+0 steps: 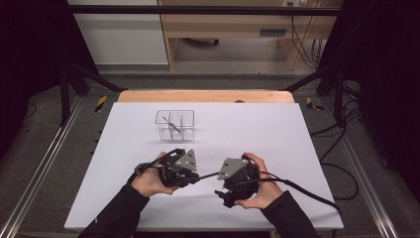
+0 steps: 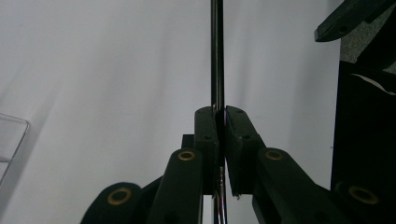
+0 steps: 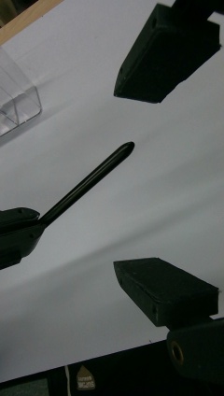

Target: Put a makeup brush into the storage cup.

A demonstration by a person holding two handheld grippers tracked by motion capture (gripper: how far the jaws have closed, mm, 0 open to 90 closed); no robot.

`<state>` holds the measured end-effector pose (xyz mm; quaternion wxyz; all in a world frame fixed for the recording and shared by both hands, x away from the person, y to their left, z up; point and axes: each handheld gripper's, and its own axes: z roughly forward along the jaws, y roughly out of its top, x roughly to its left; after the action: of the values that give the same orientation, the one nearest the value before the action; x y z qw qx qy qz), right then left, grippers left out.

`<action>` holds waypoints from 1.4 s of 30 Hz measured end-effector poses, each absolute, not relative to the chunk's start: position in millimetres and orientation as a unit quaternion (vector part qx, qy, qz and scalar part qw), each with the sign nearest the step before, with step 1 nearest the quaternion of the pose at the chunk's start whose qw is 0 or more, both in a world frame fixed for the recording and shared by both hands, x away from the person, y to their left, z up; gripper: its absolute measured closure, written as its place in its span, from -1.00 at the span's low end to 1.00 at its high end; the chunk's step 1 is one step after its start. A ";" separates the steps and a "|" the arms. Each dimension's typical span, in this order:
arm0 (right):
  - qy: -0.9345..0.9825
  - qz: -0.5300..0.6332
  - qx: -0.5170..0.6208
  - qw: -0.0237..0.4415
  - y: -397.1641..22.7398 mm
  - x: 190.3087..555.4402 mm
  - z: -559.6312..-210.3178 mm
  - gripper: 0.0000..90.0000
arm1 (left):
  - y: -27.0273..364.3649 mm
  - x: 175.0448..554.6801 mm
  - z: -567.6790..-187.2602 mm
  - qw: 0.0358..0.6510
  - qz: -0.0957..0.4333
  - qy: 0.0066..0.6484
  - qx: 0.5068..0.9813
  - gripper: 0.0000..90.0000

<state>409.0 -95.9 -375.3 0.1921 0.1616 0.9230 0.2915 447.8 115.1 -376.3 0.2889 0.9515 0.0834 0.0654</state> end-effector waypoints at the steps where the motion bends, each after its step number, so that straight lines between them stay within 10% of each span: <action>1: 0.923 0.291 0.159 0.192 -94.9 409.2 -375.5 -0.66 | 114.8 447.3 -376.3 0.288 0.065 0.081 0.952 0.85; 42: 0.942 0.260 0.100 0.186 -79.3 410.2 -384.0 0.10 | 104.3 440.6 -369.4 0.290 0.039 0.048 0.955 0.85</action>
<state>410.2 -79.3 -384.0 0.1857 0.0999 0.9424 0.2598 440.6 104.3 -369.4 0.2902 0.9550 0.0478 0.0389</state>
